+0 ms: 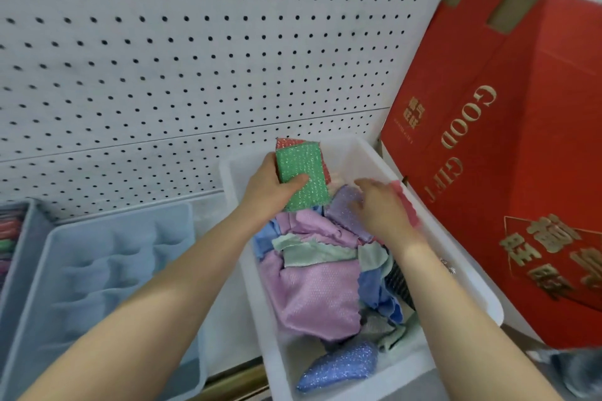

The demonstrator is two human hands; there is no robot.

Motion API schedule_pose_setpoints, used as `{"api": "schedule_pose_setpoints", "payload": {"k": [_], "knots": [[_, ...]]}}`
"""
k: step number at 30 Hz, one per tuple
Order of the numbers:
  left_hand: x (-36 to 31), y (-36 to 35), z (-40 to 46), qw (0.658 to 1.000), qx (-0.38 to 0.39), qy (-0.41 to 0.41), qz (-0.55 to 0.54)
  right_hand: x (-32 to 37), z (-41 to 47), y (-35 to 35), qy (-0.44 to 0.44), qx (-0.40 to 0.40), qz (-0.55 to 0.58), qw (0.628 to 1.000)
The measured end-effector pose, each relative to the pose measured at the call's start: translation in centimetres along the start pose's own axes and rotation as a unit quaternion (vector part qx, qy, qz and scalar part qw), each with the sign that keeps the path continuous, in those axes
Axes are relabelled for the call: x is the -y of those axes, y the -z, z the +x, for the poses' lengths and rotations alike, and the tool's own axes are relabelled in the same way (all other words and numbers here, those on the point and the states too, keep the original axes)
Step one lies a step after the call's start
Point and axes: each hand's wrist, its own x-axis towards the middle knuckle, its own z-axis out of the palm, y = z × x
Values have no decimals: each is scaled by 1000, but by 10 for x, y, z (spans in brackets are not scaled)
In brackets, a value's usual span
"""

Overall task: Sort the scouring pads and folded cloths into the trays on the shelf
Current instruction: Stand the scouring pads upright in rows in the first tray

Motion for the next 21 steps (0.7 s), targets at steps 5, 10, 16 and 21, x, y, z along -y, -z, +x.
{"api": "schedule_pose_setpoints", "payload": {"k": [5,10,16,21], "knots": [[2,5,-12,1000,-12,5,-2,-2,0,-10,-13,66,-38,997],[7,1,-22,999,-29,-13,0,-2,-16,24,-60,-31,249,966],[-2,-32,-35,997,1,42,-70,14,-58,49,-51,-13,593,803],[0,-45,-47,996,55,0,-68,5,-81,36,-54,-45,459,885]]}}
